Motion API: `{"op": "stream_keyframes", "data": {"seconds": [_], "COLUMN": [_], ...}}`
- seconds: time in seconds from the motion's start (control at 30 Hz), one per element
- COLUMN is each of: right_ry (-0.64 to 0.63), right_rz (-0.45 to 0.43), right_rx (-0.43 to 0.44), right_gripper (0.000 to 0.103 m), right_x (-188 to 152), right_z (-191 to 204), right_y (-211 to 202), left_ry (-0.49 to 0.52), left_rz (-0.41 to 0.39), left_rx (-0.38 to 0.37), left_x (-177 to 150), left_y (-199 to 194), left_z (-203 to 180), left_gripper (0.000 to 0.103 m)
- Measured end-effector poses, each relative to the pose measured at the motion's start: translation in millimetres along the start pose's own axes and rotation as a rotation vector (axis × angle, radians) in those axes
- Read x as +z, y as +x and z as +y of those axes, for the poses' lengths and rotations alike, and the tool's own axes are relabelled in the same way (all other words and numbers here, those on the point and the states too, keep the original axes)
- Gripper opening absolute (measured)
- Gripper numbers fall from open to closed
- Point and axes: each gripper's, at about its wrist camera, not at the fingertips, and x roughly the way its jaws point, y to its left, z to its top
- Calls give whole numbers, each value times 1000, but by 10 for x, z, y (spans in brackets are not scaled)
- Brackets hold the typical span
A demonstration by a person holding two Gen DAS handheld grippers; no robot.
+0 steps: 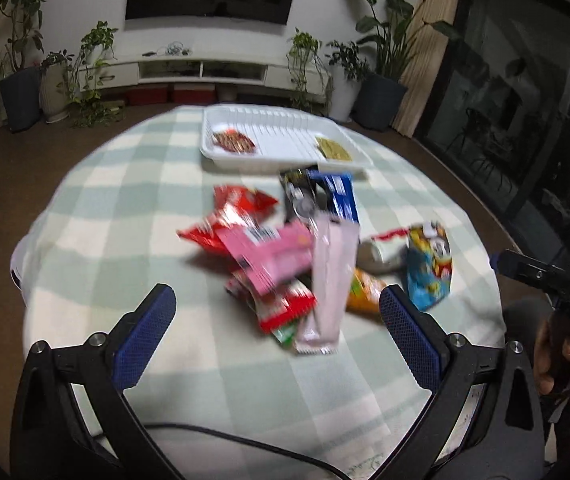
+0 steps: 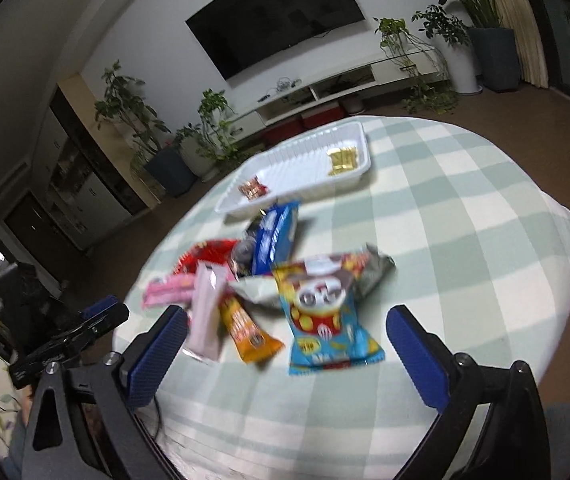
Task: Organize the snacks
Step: 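Move both tools back over the snack pile, then grasp the pale pink bar with the left tool while the right tool grasps the panda bag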
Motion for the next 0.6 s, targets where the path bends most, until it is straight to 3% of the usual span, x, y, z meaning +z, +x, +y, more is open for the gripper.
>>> {"op": "stream_keyframes", "data": {"seconds": [0.27,0.43,0.5,0.6], "right_ry": [-26,-8,-24,-45], "right_rz": [59,70,52,41], "right_rx": [-46,-79,-97,-107], "right_gripper": [94,86,82,76], "right_x": [-341,-366,-352,-355], "right_z": [90,36,35,56], "right_y": [124,132,100,84], "left_ry": [86,99,102,112], "left_rz": [10,63,77,82], "left_rx": [-41,-71,-80,-105], "left_x": [-44,83,118,152], "left_y": [215,460,501,527], "left_z": [-326,-374,-397,-454], "left_gripper": [99,65,58,56]}}
